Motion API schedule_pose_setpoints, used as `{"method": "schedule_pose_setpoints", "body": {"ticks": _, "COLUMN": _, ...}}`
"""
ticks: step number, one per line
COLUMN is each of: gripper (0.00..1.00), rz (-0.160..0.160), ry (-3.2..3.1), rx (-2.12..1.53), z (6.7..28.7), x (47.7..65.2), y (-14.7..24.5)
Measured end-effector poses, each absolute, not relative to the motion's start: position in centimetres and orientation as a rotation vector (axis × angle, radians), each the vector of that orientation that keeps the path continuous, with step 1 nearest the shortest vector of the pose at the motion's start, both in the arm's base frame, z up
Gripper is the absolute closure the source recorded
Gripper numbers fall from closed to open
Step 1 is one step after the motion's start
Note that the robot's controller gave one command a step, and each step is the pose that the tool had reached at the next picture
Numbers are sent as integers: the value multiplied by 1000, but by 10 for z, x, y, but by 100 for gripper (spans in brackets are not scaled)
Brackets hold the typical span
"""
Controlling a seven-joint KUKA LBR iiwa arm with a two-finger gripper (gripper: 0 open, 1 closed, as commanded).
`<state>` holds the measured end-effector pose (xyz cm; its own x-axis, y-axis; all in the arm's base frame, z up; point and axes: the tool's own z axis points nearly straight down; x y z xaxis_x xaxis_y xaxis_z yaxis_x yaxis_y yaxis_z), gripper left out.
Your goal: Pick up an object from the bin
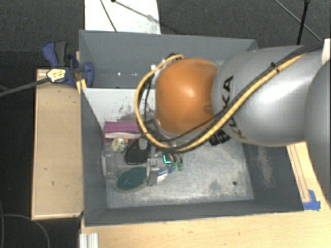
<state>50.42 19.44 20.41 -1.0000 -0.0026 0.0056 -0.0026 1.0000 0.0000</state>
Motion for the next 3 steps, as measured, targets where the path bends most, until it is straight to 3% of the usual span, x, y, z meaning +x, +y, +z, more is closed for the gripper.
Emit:
{"method": "schedule_pose_setpoints", "body": {"ticks": 1, "gripper": 0, "rz": 1, "ry": -3132, "rx": 171, "z": 87, "x": 499, "y": 173}}
{"method": "schedule_pose_setpoints", "body": {"ticks": 2, "gripper": 100, "rz": -3, "ry": -3141, "rx": 160, "z": 92, "x": 502, "y": 174}}
{"method": "schedule_pose_setpoints", "body": {"ticks": 3, "gripper": 100, "rz": -5, "ry": -3149, "rx": 140, "z": 232, "x": 515, "y": 182}}
